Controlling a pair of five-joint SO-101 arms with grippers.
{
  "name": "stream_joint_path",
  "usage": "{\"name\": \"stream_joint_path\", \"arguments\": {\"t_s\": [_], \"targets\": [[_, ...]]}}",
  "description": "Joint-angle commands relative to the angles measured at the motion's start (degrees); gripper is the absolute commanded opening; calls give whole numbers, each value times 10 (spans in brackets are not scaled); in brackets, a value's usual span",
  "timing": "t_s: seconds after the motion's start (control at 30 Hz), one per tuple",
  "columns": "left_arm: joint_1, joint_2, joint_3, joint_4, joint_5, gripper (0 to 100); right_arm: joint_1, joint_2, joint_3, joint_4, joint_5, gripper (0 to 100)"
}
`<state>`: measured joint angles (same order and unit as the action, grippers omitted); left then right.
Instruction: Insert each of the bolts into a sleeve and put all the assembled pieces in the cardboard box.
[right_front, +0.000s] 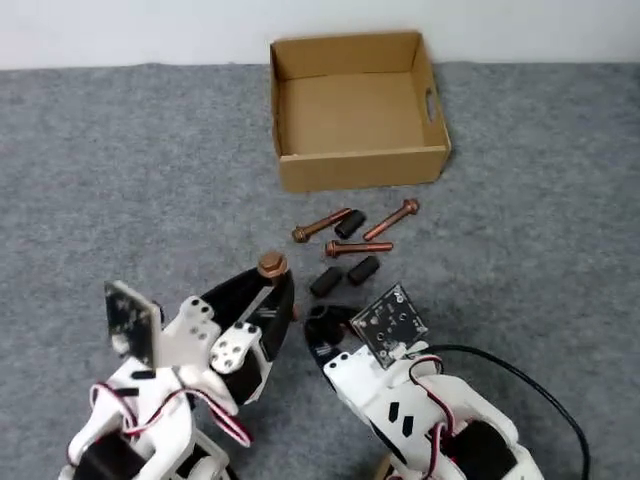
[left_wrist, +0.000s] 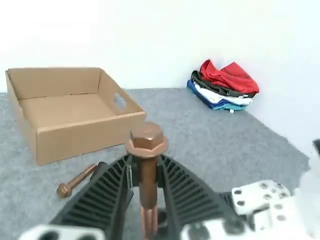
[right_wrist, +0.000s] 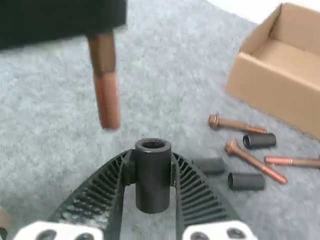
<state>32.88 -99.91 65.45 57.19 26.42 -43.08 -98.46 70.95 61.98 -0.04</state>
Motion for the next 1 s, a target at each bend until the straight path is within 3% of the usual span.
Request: {"name": "stream_joint_path", "arguments": {"t_s": [0.0,0.23,0.57,0.8,0.97], "targets": [[-4,-48,18,-36,4,6,-16,-4,-4,-38,1,11],[-19,-33,42,-111,30,5,-40,-4,-9,-43,3,11],[-26,-33,60,-98,55,5,-38,-4,-25,-76,30,11],[40,-30,69,-80,55,5,-38,-4,-25,-75,30,11],[45,7,71,-39,54,5,-37,-5,-27,-75,30,11]]}}
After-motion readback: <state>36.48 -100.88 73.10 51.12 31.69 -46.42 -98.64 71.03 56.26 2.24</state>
